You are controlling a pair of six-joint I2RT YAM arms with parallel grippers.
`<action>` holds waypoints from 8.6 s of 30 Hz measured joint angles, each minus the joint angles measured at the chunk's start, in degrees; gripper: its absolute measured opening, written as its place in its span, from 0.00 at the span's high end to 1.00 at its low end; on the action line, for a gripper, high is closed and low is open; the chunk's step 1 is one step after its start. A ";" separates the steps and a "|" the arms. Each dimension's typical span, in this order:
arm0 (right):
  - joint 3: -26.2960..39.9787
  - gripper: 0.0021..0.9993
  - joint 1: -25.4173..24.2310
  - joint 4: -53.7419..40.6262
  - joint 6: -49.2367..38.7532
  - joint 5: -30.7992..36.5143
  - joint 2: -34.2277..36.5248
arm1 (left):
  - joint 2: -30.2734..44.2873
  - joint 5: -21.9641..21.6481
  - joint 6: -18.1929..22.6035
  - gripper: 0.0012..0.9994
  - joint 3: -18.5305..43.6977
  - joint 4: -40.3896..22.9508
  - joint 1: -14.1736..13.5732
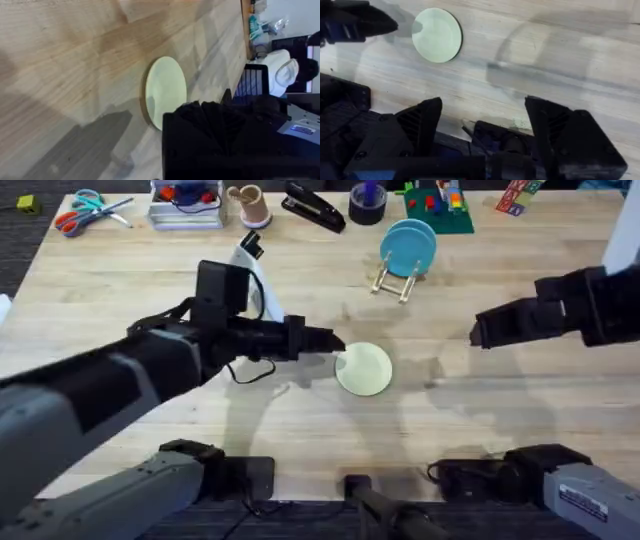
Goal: Pick up the plates from the table one by one and place each into a slot on the dish rack.
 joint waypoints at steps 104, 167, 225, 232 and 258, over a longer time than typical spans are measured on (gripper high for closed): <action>-31.45 0.01 0.00 41.57 1.42 -30.11 15.93 | 20.39 2.72 -7.58 0.96 0.51 8.79 -4.35; -31.30 0.97 6.86 55.59 4.48 -35.12 29.31 | 20.38 2.09 -8.35 0.96 1.08 7.84 -4.61; 22.18 0.97 7.63 10.74 -18.17 3.52 16.13 | -1.48 -47.88 24.99 0.94 51.05 -53.79 -4.98; 22.34 0.97 7.63 10.65 -25.02 4.55 16.35 | -1.48 -48.22 25.42 0.04 51.34 -53.63 -4.96; 22.47 0.97 7.14 29.18 -45.51 4.96 25.36 | -1.48 -48.24 25.59 0.00 51.34 -53.63 -4.98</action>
